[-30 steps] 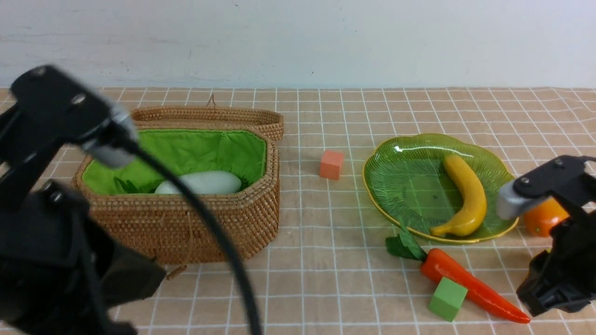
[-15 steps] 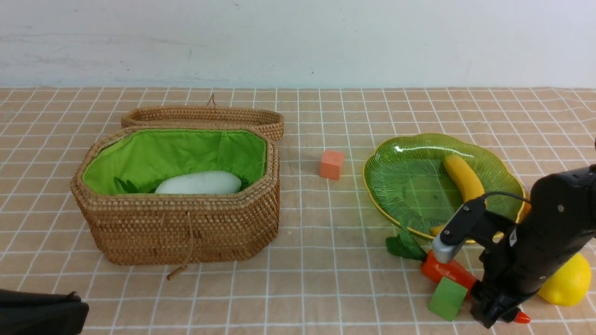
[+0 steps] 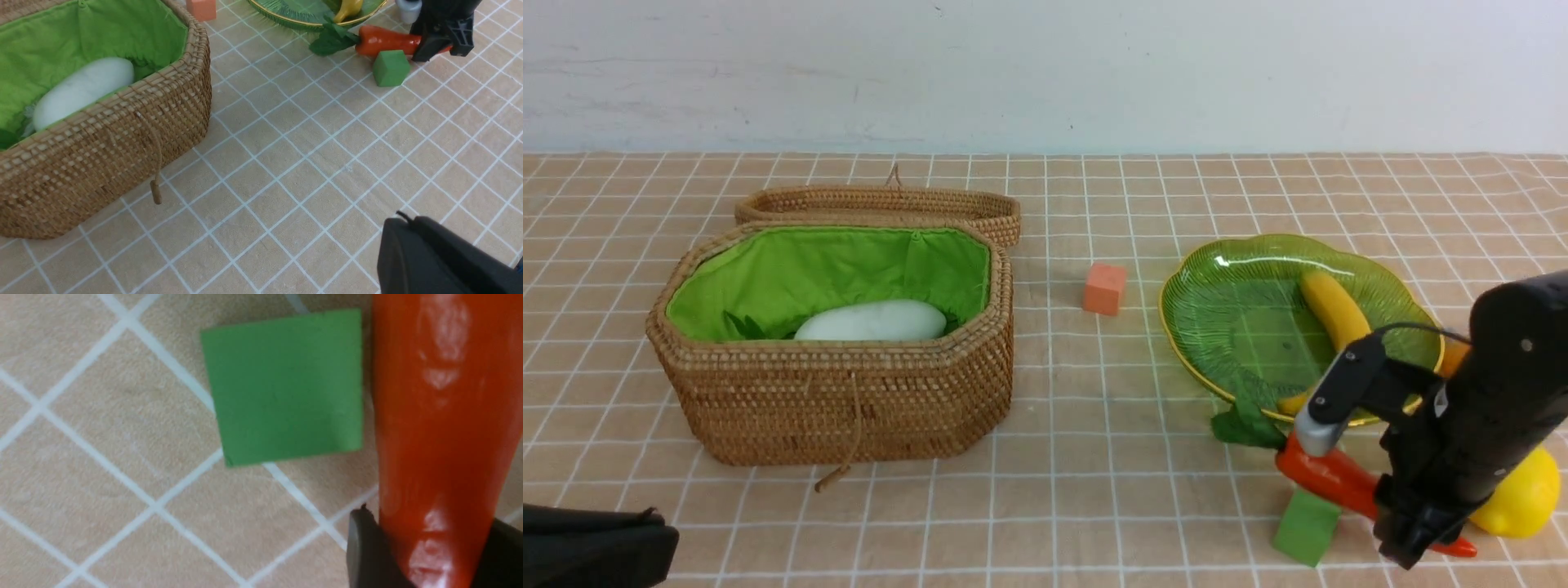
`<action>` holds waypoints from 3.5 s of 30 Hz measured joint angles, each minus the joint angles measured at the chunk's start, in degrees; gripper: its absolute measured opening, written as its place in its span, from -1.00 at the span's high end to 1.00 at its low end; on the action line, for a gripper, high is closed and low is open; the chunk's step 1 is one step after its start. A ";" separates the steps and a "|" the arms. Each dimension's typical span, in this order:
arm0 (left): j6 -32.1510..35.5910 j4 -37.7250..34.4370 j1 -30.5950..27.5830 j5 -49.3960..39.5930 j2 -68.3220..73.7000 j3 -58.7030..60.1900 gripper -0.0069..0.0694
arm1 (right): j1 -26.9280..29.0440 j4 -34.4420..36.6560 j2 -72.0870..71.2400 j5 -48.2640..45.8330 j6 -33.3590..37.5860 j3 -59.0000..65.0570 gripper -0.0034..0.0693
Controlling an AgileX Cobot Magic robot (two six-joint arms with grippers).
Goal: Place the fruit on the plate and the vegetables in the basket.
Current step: Use the right arm to grab a carrot and put it into the left basket, then use the right arm to grab a lemon and put it into the right plate
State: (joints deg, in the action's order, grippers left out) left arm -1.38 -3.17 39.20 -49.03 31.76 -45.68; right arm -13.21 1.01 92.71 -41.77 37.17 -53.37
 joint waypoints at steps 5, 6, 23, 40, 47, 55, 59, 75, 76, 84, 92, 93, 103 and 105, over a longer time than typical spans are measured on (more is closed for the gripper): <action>-0.95 0.61 0.00 4.14 -0.04 0.07 0.85 | -1.43 3.52 -12.14 -5.53 -0.86 -2.84 0.17; -1.27 0.79 0.00 4.61 -0.04 0.07 0.85 | -1.95 3.86 -12.54 -5.67 -0.94 -3.45 0.17; -26.44 21.32 0.00 6.95 0.01 0.14 0.85 | -29.68 15.58 22.43 0.10 -0.24 -60.84 0.17; -10.42 8.87 0.00 7.73 1.38 0.16 0.85 | -29.50 -6.78 23.55 -29.67 -26.17 -80.11 -0.41; 9.10 -10.45 0.00 7.78 2.57 0.16 0.85 | -25.21 -7.93 6.44 -29.91 -35.89 -61.45 0.57; 15.96 -16.15 0.00 7.85 2.57 0.16 0.85 | -5.62 -8.13 -11.06 -29.66 -45.29 -28.98 0.83; 16.29 -16.30 0.00 8.17 2.57 0.16 0.85 | 6.12 -5.79 -14.83 -23.62 -50.09 -16.85 0.67; 16.36 -16.37 0.00 8.45 2.57 0.16 0.85 | 15.43 -1.01 -1.10 -8.07 -58.50 -7.81 -0.95; 16.36 -16.37 0.00 8.45 2.57 0.16 0.85 | 15.43 -1.42 0.84 -7.11 -58.87 -7.81 -0.93; 16.36 -16.37 0.00 7.90 2.57 0.16 0.85 | 15.44 -2.80 8.61 -1.51 -60.34 -8.06 -0.78; 16.36 -16.41 0.00 7.35 2.57 0.16 0.85 | 15.44 -1.50 10.16 -2.50 -55.47 -8.67 -0.72; 16.36 -16.41 0.00 7.35 2.57 0.16 0.85 | 15.44 -1.37 10.22 -3.29 -54.70 -8.92 -0.72; 16.36 -16.41 0.00 10.56 2.63 0.16 0.84 | 8.02 8.05 2.58 -11.13 -44.78 -19.11 -0.72; 16.36 -16.41 0.00 11.47 2.63 0.16 0.84 | 5.89 9.17 2.71 -8.01 -43.59 -21.73 -0.72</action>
State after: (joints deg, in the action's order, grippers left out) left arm 14.98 -19.59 39.20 -37.57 34.39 -45.53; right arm -7.32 10.18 95.42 -49.78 -6.42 -75.10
